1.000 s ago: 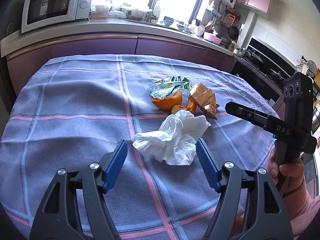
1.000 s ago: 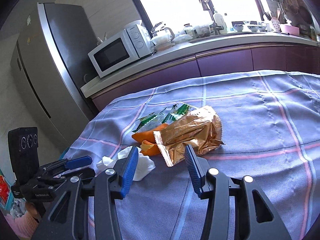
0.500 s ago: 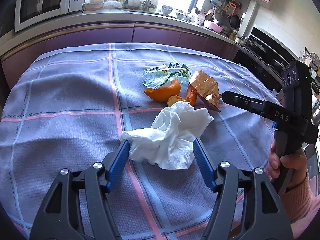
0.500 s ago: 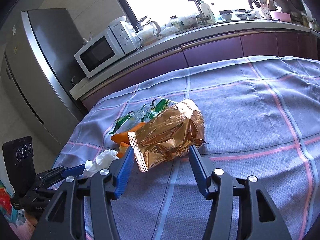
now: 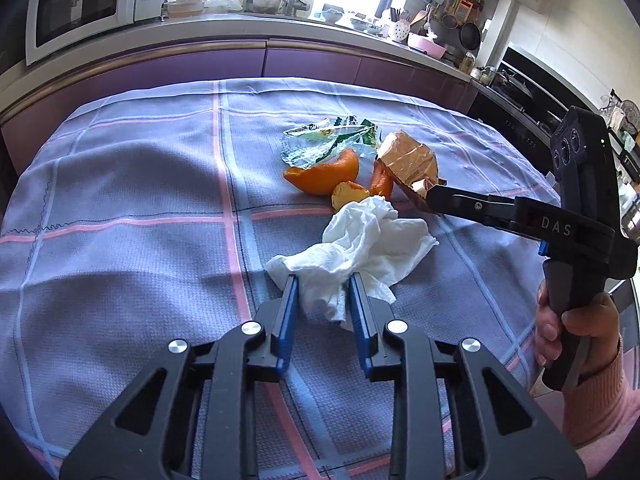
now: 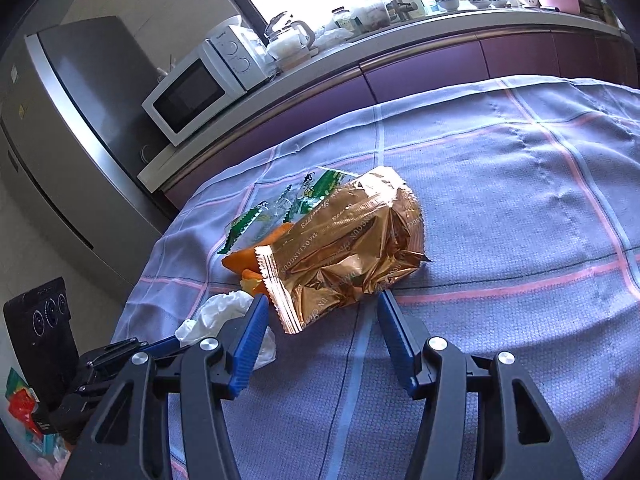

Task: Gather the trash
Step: 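Grasp the white tissue with the left tool while the right grasps the gold wrapper, then carry the tissue and gold wrapper with both tools over the blue bin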

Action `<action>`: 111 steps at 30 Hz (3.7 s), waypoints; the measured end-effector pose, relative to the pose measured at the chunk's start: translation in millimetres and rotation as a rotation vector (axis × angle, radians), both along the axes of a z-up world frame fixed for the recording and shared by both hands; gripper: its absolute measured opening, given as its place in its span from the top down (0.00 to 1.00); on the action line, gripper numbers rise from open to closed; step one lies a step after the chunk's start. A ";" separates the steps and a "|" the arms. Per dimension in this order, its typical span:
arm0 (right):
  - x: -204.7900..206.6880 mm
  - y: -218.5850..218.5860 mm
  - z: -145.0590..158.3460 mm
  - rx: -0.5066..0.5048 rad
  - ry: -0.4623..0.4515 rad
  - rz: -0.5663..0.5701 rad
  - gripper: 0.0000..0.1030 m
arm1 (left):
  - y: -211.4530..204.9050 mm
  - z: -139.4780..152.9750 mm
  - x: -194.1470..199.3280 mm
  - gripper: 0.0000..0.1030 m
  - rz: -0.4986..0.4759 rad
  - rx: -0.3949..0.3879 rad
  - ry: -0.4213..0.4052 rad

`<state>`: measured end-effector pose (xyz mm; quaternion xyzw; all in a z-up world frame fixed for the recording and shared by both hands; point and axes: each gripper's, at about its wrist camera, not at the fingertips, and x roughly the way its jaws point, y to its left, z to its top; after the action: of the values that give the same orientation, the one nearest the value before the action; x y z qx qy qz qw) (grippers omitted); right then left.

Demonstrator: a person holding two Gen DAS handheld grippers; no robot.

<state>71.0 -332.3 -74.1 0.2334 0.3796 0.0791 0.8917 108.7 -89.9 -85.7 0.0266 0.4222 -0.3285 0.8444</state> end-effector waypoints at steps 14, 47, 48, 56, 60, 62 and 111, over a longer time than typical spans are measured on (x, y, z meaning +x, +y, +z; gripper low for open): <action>13.9 -11.3 -7.6 0.087 0.025 -0.033 0.68 | 13.1 5.1 -6.0 0.84 0.009 -0.050 0.000; 58.1 -58.3 14.9 -0.021 -0.042 -0.098 0.40 | 50.0 9.7 -7.1 0.84 0.077 -0.112 -0.010; 64.6 -58.3 13.7 -0.022 -0.030 -0.075 0.37 | 50.8 9.3 -6.8 0.84 0.081 -0.111 -0.008; 69.5 -49.3 2.9 -0.003 0.007 0.033 0.57 | 58.1 8.0 -5.1 0.84 0.102 -0.116 0.005; 53.2 -46.5 9.3 -0.005 -0.021 0.034 0.63 | 61.8 9.4 -5.1 0.84 0.109 -0.125 0.009; 44.9 -46.2 12.0 0.008 -0.032 0.036 0.64 | 63.5 9.9 -5.5 0.84 0.112 -0.127 0.006; 19.8 143.0 46.3 0.060 -0.145 0.401 0.66 | 219.5 41.7 -64.6 0.84 0.402 -0.119 -0.125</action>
<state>90.8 -189.3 -27.9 0.1733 0.3510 0.2828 0.8757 44.1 129.7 -44.0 -0.0880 0.3456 -0.1757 0.9176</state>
